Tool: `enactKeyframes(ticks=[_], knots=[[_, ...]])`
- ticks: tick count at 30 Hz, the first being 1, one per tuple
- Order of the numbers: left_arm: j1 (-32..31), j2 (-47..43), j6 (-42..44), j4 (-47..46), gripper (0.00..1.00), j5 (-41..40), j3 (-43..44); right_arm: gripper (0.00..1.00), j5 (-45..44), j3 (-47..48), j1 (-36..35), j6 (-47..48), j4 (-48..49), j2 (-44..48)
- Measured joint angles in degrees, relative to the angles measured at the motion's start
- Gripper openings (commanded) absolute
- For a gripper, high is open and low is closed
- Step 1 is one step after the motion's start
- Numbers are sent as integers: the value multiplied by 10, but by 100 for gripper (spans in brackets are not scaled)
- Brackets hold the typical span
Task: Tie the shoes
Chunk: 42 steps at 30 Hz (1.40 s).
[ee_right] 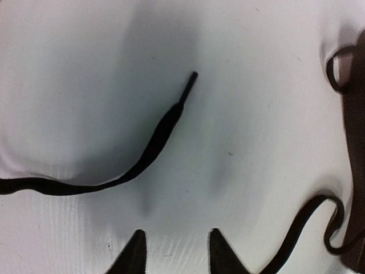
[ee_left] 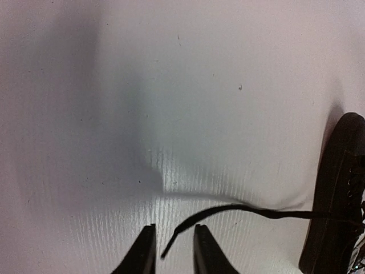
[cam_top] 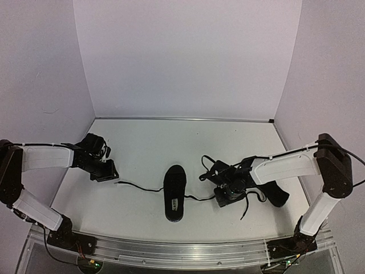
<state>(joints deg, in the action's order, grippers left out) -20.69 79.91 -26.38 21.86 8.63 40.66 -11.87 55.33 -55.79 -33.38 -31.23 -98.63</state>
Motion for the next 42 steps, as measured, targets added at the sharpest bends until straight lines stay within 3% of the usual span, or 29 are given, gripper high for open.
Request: enactKeyframes(ticks=[2, 4, 11, 18, 22, 26, 31, 33, 37, 42], knots=[[0, -1, -2, 1, 95, 2, 0, 82, 5, 7, 0, 10, 1, 0], [0, -4, -1, 4, 99, -3, 1, 86, 9, 14, 0, 15, 1, 5], [0, -58, 12, 20, 99, -33, 46, 98, 4, 53, 0, 33, 0, 80], [1, -145, 36, -54, 100, -131, 52, 98, -2, 69, 0, 87, 72, 167], [1, -171, 79, -93, 100, -87, 43, 98, 23, 80, 1, 136, 110, 163], [-32, -120, 146, -89, 100, 16, 62, 98, 70, 125, 1, 175, 130, 122], [-200, 15, 267, -29, 99, -2, 122, 98, 142, 147, 1, 200, 165, 95], [-239, 55, 314, -15, 99, 0, 128, 98, 163, 147, 2, 204, 173, 95], [-245, 76, 406, 14, 97, 7, 110, 98, 196, 133, 8, 209, 193, 102], [-241, 77, 505, 3, 85, 20, 85, 98, 233, 89, 43, 204, 210, 135]])
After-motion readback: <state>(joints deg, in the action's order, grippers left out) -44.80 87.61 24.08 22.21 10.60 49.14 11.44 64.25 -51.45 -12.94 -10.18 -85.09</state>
